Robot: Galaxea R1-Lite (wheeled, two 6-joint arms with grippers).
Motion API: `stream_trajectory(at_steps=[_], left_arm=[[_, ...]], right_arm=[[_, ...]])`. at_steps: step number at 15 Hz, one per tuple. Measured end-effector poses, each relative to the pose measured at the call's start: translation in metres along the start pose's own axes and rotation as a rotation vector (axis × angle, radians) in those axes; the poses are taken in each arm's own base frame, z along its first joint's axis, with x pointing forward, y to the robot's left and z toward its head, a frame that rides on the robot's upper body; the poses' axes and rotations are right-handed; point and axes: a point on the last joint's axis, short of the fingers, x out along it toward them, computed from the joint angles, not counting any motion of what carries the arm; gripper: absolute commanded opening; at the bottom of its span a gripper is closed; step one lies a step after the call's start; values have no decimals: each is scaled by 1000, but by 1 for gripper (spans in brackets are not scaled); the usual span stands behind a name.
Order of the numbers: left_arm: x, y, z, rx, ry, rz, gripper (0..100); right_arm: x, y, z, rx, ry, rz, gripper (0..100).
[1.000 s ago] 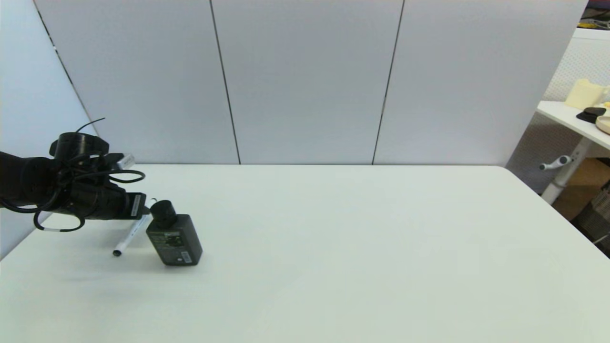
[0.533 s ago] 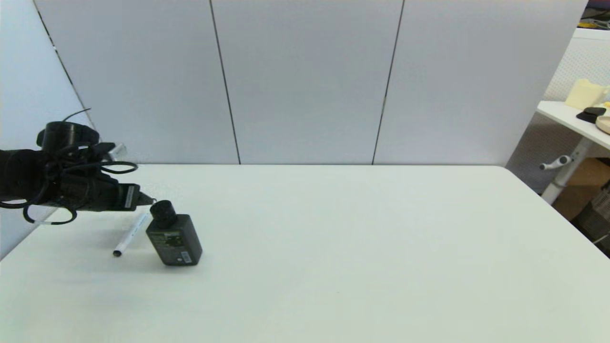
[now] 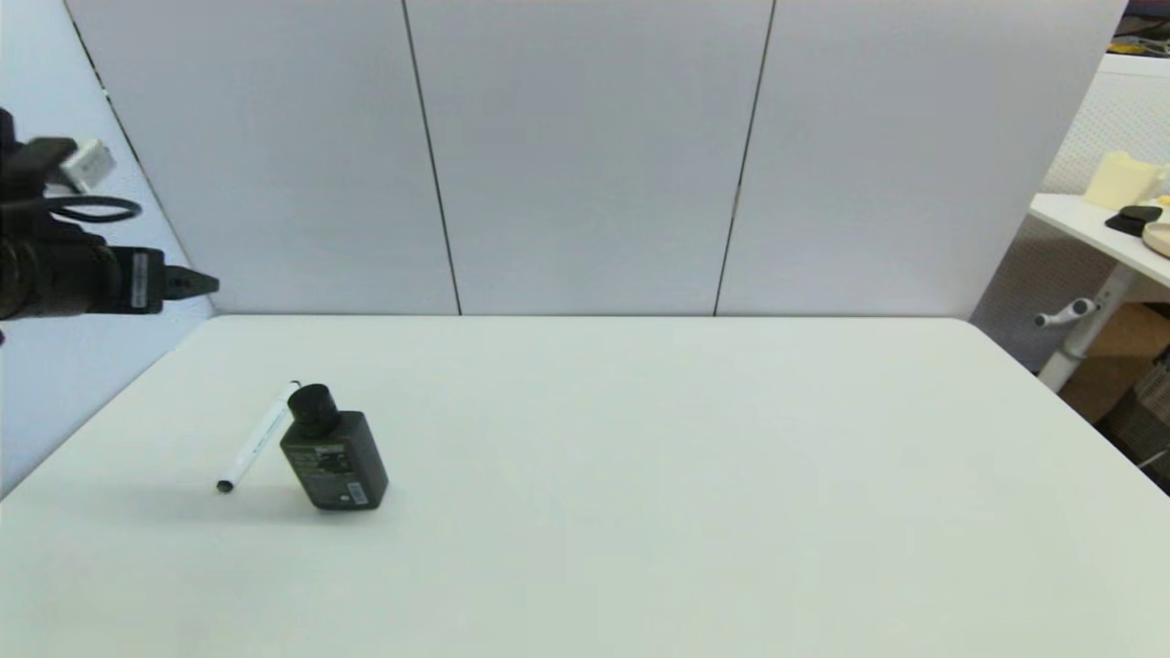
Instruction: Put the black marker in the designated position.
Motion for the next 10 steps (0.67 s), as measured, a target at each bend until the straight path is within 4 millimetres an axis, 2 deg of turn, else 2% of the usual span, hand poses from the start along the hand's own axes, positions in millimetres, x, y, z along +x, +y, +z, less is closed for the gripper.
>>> stream_trajectory(at_steps=[3,5,7,10], left_arm=[[-66,-3,15,23,-134,10,100],[-106,-10,13,40,-219,-17,100],[-142,-20,0,60,-286,-62,100],[-177,-35,-43,90,-339,-142,100]], right_arm=[[0,0,0,0,0,0,100],[0,0,0,-1,0,0,100],[0,0,0,0,0,0,100],[0,0,0,0,0,0,100]])
